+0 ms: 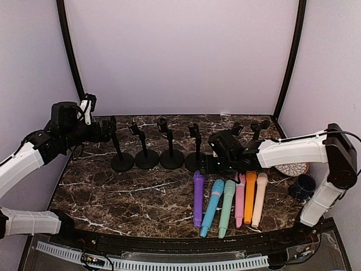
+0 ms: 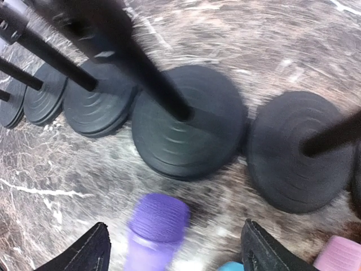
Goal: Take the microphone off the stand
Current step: Place the microphone at the center of the board, then reset both arms
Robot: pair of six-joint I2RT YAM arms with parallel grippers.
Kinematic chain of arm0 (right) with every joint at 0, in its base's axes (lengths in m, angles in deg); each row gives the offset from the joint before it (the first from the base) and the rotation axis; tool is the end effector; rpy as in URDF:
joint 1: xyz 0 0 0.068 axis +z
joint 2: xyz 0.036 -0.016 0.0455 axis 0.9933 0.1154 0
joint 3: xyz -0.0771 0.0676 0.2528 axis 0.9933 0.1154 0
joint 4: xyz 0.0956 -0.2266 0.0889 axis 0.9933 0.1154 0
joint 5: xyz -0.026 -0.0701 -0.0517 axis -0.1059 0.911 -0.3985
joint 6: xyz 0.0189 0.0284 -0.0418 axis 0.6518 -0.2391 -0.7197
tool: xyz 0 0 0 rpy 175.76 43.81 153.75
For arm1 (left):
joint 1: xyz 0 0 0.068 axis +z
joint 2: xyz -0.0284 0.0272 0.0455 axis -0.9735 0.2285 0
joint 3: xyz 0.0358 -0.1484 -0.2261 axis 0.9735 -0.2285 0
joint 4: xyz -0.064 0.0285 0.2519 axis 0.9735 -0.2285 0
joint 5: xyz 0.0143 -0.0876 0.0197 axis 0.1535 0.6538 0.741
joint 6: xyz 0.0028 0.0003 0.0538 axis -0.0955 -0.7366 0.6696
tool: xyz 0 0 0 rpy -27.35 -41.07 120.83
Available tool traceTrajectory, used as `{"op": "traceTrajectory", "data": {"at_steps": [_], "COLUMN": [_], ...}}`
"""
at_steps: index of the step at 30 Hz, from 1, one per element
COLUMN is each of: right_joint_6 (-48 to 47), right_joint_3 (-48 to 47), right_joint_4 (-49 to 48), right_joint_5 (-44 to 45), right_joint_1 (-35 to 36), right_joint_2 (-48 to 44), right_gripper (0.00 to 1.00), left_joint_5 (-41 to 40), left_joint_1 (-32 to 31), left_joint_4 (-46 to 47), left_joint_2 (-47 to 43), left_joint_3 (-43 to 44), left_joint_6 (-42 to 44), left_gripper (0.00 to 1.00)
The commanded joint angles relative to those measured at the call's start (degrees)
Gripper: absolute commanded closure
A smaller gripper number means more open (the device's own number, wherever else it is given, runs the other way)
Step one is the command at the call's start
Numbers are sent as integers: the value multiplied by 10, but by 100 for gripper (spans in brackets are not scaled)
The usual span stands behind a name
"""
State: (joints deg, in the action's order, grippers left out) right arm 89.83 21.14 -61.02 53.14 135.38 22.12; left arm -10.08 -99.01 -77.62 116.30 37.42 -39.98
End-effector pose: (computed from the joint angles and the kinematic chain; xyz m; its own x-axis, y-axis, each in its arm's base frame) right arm 0.2221 0.2695 0.1977 -0.7747 0.0020 -0.6324 -0.2166 0.9387 0.2683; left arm 0.2152 -0.0840 0.3365 -0.3350 -0.0178 -0.9421 0.2427 0.9645 -0.1045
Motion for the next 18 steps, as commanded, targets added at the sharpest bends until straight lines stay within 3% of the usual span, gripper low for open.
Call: {"op": "traceTrajectory", "data": {"at_steps": [1,4,12,18], "right_joint_6": [-24,-47,-93,-127], "right_joint_3": [65,117,232,284], "right_joint_4": [-61,-107,-185,-228], "right_joint_5": [5,-6,-69,-160], "right_joint_1": [-25,-43,-152,-288], "right_joint_2": [-69,-109,-218,-264], "right_gripper": [15,7,1,2], "left_joint_5": [-36,-24,-13,47], "left_joint_1": [15,49,133,212], "left_joint_4": [17,34,107,259], "left_joint_2": [-37,-54,-107,-43], "left_joint_3": [-59,-99,-232,-305], "left_joint_6": [-43,-66,-114,-101], "left_gripper": [1,1,1,1]}}
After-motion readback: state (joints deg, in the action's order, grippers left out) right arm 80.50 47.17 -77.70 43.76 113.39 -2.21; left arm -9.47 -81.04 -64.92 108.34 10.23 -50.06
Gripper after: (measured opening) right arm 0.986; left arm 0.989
